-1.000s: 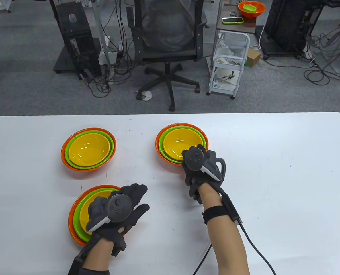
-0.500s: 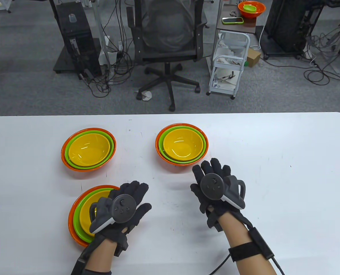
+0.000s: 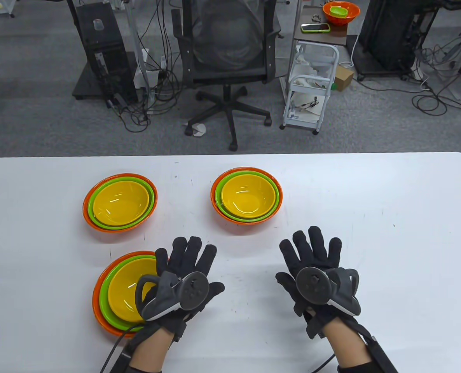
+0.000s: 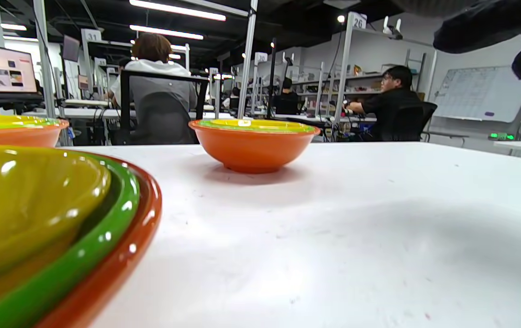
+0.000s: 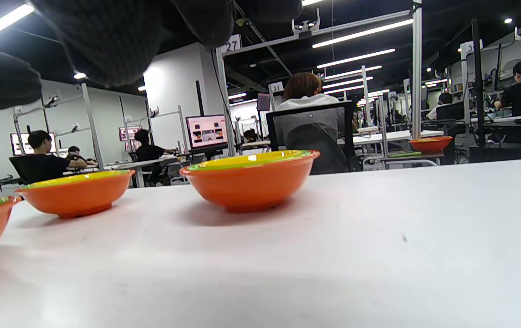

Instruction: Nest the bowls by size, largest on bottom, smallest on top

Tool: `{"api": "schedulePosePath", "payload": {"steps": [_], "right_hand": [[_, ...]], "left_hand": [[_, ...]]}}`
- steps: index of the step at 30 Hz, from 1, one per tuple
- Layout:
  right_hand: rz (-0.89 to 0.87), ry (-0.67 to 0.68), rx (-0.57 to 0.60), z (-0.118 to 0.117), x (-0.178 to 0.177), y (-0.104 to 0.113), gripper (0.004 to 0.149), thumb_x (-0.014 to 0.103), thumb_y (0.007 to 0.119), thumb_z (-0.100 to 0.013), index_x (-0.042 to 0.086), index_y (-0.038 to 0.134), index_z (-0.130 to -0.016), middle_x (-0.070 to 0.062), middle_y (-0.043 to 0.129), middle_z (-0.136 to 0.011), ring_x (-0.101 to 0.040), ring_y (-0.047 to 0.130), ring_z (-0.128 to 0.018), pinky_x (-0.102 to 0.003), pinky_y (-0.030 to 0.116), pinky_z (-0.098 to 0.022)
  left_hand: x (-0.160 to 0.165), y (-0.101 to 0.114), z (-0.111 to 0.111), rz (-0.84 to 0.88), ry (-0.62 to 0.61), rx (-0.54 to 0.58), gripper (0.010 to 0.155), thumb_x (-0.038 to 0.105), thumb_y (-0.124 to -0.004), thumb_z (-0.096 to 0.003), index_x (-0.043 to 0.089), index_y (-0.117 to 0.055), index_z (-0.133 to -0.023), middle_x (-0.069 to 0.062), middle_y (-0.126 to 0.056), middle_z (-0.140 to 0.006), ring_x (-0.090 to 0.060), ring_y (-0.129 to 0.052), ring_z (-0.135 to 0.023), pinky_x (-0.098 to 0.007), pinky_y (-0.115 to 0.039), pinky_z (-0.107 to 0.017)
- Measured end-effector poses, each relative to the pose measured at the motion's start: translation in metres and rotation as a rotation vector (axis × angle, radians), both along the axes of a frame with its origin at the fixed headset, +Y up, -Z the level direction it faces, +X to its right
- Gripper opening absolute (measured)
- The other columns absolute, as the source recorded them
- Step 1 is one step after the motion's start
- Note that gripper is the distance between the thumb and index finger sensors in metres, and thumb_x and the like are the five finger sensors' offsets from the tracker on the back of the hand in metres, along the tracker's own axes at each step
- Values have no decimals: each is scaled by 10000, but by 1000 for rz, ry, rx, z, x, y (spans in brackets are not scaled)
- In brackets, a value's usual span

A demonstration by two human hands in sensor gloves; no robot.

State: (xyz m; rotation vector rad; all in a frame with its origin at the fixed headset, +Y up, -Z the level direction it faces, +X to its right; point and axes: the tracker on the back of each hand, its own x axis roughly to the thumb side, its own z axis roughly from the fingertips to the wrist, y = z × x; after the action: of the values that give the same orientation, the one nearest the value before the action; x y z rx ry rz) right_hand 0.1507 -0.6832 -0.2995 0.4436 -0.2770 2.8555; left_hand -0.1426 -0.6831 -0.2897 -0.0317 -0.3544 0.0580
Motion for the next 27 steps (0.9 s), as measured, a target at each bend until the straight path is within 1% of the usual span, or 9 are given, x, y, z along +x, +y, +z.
{"api": "schedulePosePath", "payload": {"steps": [2,4,8,16,27], "right_hand": [[1,1,-10,0,2,-4,756,479,762,-480,225,429,-1109,-138,256,-1186,-423,-28,-1038,-723,-7,-612],[8,0,-34,1,2,-9,770,488,755,-481,239,392,-1113,-125,208,-1185,-412,-59,-1030,-719,-26,-602],[29,2,-60,3,4,-17,775,493,748,-482,248,370,-1113,-118,183,-1186,-409,-73,-1024,-718,-28,-600],[12,1,-68,4,3,-20,777,494,744,-483,254,356,-1111,-112,165,-1180,-411,-78,-1019,-719,-24,-597],[20,17,-106,3,-1,-25,773,489,743,-485,257,353,-1111,-112,158,-1180,-414,-78,-1018,-718,-28,-597]], "left_hand": [[0,-3,2,-11,-2,-12,886,701,-550,-476,304,-187,-1180,-152,-112,-1250,-513,-134,-1139,-788,-200,-720],[0,-6,3,-17,-13,2,892,704,-544,-475,306,-156,-1173,-156,-77,-1240,-520,-111,-1132,-794,-185,-710],[-3,-12,4,-32,-7,3,901,709,-532,-472,308,-110,-1159,-156,-35,-1227,-523,-87,-1125,-799,-168,-700],[-9,-16,7,-46,-8,-1,899,705,-534,-472,306,-105,-1155,-157,-29,-1221,-522,-84,-1122,-798,-164,-697],[-9,-16,6,-38,-11,-18,900,701,-540,-474,301,-108,-1156,-158,-29,-1219,-521,-85,-1121,-796,-166,-697]]}}
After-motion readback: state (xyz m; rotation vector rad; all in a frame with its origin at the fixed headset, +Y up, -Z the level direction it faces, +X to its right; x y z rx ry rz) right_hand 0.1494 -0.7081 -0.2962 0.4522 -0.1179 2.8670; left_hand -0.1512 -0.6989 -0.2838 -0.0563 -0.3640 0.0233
